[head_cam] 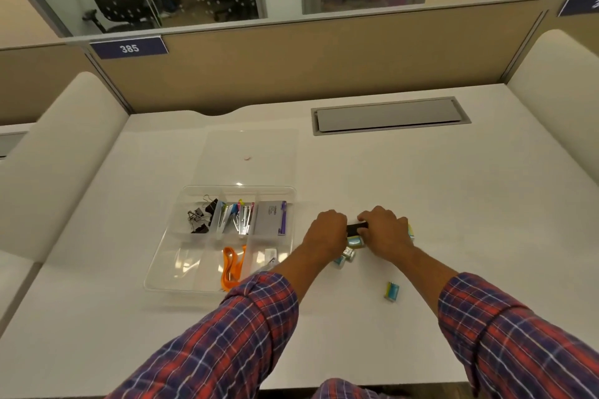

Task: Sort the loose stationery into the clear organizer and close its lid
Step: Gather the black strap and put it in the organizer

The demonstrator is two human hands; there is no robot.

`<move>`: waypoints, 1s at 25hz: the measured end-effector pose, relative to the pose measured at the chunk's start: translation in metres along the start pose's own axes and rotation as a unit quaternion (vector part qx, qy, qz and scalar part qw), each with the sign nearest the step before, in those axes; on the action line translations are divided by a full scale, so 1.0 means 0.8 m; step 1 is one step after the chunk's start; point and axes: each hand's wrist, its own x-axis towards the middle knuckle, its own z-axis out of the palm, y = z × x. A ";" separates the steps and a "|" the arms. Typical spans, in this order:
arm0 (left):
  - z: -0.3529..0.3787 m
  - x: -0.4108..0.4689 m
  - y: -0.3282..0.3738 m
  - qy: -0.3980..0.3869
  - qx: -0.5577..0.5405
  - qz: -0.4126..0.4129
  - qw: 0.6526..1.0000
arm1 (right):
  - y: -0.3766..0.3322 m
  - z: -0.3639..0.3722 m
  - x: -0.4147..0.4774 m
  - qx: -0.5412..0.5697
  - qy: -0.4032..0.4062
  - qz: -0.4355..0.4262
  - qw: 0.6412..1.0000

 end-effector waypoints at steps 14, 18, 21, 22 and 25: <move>0.024 0.006 -0.008 0.032 0.029 -0.012 0.999 | 0.007 -0.030 -0.004 0.148 0.046 -0.058 0.986; 0.015 0.006 -0.006 0.052 -0.048 -0.023 0.997 | 0.002 -0.049 -0.005 0.156 0.070 -0.097 0.981; 0.001 0.002 -0.001 0.096 -0.193 -0.030 0.976 | -0.014 -0.072 -0.008 0.174 0.082 -0.149 0.970; -0.003 -0.001 -0.002 0.109 -0.242 -0.030 0.964 | -0.020 -0.081 -0.010 0.179 0.082 -0.163 0.967; -0.015 -0.014 -0.010 0.143 -0.346 -0.009 0.927 | -0.039 -0.106 -0.013 0.189 0.080 -0.178 0.962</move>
